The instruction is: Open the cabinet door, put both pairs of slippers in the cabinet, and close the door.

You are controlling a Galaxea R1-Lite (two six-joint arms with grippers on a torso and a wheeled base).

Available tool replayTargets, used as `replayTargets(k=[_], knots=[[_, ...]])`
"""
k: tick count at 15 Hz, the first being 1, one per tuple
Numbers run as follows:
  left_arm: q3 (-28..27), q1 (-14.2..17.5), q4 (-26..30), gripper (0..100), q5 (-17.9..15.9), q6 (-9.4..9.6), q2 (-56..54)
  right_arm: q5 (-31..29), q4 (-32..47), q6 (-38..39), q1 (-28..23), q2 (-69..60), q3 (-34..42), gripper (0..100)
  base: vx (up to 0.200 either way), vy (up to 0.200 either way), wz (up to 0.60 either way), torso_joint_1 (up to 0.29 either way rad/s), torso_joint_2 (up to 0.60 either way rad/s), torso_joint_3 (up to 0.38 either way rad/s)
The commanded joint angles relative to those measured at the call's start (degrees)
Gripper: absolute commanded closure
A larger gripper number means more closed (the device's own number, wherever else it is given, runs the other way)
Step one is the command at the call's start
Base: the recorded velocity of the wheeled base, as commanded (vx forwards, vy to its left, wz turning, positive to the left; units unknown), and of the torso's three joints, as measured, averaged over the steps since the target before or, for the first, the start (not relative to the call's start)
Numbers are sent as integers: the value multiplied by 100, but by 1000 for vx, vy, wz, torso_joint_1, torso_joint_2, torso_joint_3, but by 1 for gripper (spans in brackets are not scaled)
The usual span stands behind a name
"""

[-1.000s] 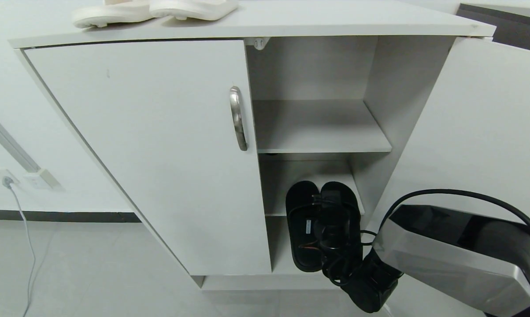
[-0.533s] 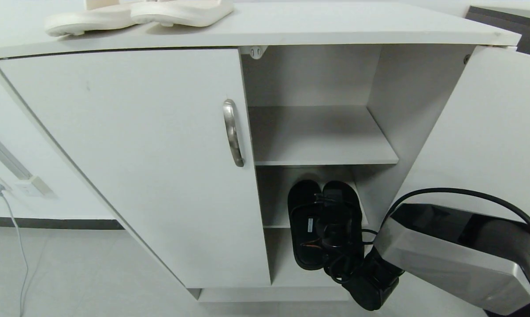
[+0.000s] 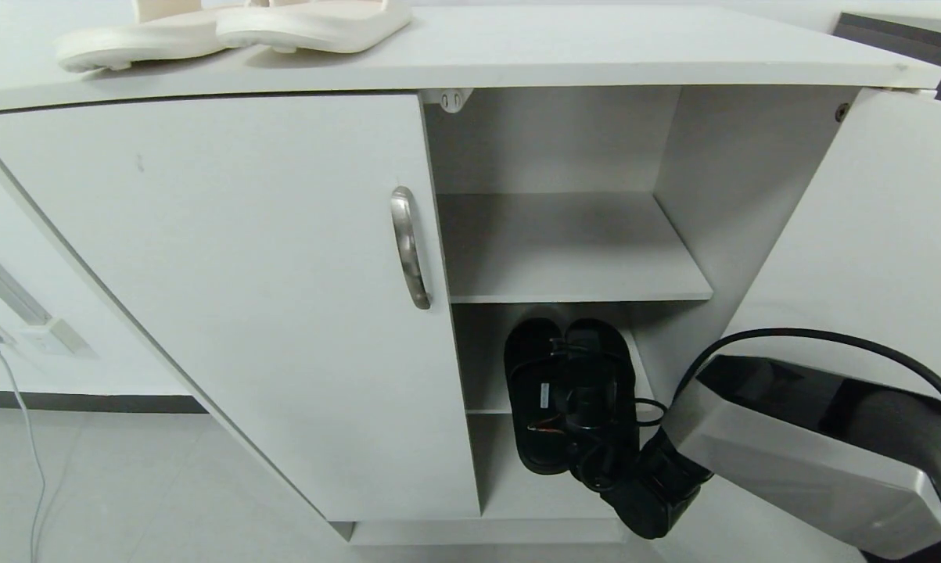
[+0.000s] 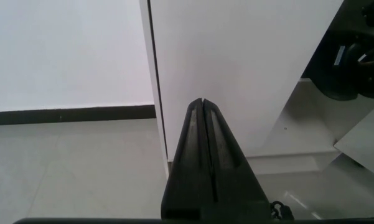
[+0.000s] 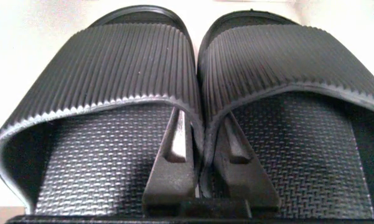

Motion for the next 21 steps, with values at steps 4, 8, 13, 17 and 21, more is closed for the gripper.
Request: replayTargets(k=[4,8,13,17,21], knots=[[1,1,0,100,-1,-9,7,177,682,10,-170,275,-958,100,0,0,0,0,0,0],[1,1,0,100,-1,-9,7,186,1244,10,-337,451,-1661,100,0,0,0,0,0,0],[1,1,0,100,8,-27,7,186,1692,133,-487,618,-2303,100,0,0,0,0,0,0],[1,1,0,100,8,-27,7,186,1692,142,-495,768,-2391,100,0,0,0,0,0,0],[1,1,0,100,8,-27,7,186,1692,230,-513,785,-2391,100,0,0,0,0,0,0]])
